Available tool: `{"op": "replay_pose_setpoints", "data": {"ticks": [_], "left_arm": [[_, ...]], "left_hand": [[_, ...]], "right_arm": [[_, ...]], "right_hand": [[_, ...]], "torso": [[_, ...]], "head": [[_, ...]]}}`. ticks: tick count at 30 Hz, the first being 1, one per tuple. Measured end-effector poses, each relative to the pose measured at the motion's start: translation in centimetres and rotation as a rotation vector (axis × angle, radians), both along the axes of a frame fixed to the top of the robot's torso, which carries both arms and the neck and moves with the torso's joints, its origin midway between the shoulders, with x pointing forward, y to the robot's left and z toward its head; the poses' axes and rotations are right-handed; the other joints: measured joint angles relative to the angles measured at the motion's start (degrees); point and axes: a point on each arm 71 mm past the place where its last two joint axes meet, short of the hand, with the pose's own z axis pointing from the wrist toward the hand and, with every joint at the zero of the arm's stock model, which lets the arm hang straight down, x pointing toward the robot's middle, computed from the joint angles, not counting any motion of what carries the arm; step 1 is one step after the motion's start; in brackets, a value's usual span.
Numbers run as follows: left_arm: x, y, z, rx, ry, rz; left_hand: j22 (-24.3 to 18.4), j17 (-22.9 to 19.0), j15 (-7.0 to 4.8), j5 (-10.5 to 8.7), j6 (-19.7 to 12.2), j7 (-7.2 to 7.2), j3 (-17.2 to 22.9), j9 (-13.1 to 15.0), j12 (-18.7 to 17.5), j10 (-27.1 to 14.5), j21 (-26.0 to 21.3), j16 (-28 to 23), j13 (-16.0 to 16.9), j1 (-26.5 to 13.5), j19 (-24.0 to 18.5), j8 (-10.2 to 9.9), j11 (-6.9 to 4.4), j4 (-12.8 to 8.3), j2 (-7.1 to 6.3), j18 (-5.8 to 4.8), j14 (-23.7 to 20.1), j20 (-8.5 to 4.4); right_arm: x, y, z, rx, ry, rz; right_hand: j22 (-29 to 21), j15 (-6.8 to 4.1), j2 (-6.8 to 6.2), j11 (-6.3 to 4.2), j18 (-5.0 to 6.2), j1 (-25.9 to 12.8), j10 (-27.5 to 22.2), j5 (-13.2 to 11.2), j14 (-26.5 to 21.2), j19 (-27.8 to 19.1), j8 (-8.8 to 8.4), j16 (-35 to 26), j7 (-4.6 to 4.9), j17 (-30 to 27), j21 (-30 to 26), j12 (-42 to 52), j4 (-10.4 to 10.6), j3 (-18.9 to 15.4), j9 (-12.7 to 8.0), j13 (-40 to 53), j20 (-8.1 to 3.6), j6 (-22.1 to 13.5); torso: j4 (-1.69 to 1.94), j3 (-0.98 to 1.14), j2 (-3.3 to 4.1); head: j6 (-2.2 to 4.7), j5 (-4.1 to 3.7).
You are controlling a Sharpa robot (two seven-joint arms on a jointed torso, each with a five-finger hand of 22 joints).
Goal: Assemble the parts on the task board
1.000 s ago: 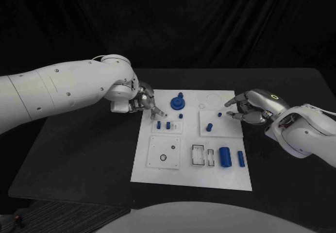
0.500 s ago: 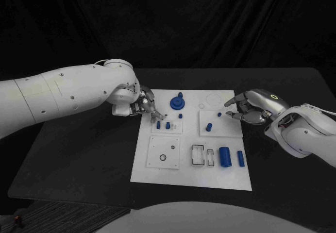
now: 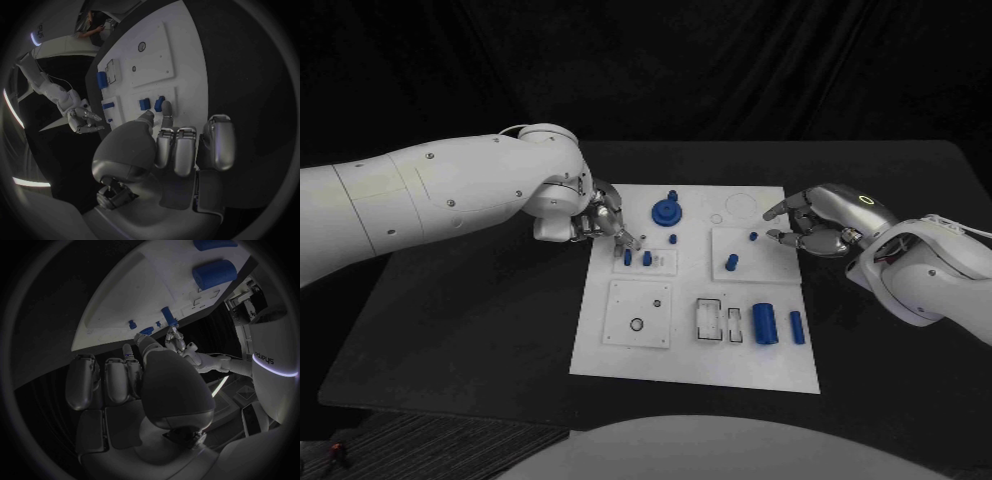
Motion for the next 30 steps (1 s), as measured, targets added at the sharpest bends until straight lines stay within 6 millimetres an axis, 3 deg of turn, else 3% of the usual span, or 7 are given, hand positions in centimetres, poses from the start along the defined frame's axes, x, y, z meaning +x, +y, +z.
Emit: {"op": "replay_pose_setpoints", "data": {"ticks": [9,13,22,26,30], "left_arm": [[-0.06,-0.03,-0.03,0.002,0.003,-0.003],[-0.07,-0.05,-0.04,0.004,0.005,-0.004],[-0.14,-0.18,-0.24,0.008,0.013,-0.01],[-0.17,-0.19,-0.29,0.009,0.016,-0.011],[-0.18,-0.19,-0.3,0.009,0.017,-0.012]], "left_hand": [[0.0,0.0,0.0,0.09,0.0,0.0,0.0,-0.1,0.0,0.0,-0.2,0.0,0.0,0.0,-0.2,-0.1,0.0,0.0,0.0,0.0,0.0,-0.22],[0.0,0.0,0.0,1.4,0.0,0.0,0.5,-0.6,0.0,0.0,-0.2,0.0,0.0,0.3,-0.2,-0.7,0.0,-0.5,0.34,0.0,0.0,-0.22],[0.0,0.0,0.0,6.01,0.2,-0.21,1.8,-1.4,0.0,0.0,-0.4,0.0,0.0,1.2,-0.2,-1.6,0.0,-1.8,-0.04,0.0,0.0,-0.22],[0.0,0.0,-0.22,10.69,0.2,-0.21,3.3,-1.7,0.0,0.0,-0.4,0.0,0.0,2.4,-0.4,-2.3,0.0,-3.3,-0.6,0.0,0.2,-0.42],[0.0,0.0,-0.22,11.51,0.2,-0.21,5.0,-1.8,0.0,-0.2,-0.4,0.0,0.0,2.7,-0.4,-2.6,-0.15,-4.2,-0.92,0.0,0.2,-0.42]], "right_arm": [[0.01,0.06,0.0,0.0,0.0,0.001],[0.0,0.03,0.0,0.0,0.0,0.0],[0.0,0.04,0.0,0.0,0.0,0.0],[0.0,0.0,0.0,0.0,0.001,-0.001],[0.0,0.0,0.0,0.0,0.001,-0.001]], "right_hand": [[0.0,0.0,0.0,0.0,0.0,0.0,0.0,0.0,0.0,0.0,0.0,0.0,0.0,-0.1,0.0,0.0,0.0,0.0,0.0,0.0,0.0,0.0],[0.0,0.0,0.0,0.0,0.0,0.0,0.0,0.0,0.0,0.0,0.0,0.0,0.0,-0.1,0.0,0.0,0.0,0.0,0.0,0.0,0.0,0.0],[0.0,0.0,0.0,0.0,0.0,0.0,0.0,0.0,0.0,0.0,0.0,0.0,0.0,-0.2,0.0,-0.1,-0.2,0.2,0.0,0.0,0.0,0.0],[0.0,0.0,-0.14,0.0,0.0,-0.1,0.0,0.0,0.0,0.0,0.0,0.0,0.0,-0.2,0.0,-0.2,-0.2,0.2,0.0,0.0,0.0,0.0],[0.0,0.0,-0.13,0.0,0.0,-0.1,0.0,0.0,0.0,0.0,0.0,0.0,0.0,-0.2,0.0,-0.3,-0.2,0.2,0.0,0.0,0.0,0.0]], "torso": [[-0.04,0.03,0.0],[-0.07,0.03,0.0],[-0.1,0.02,-0.01],[-0.1,0.02,-0.02],[-0.1,0.0,-0.02]], "head": [[0.0,0.21],[0.0,0.13],[0.0,-0.1],[0.0,-0.1],[0.0,-0.1]]}}
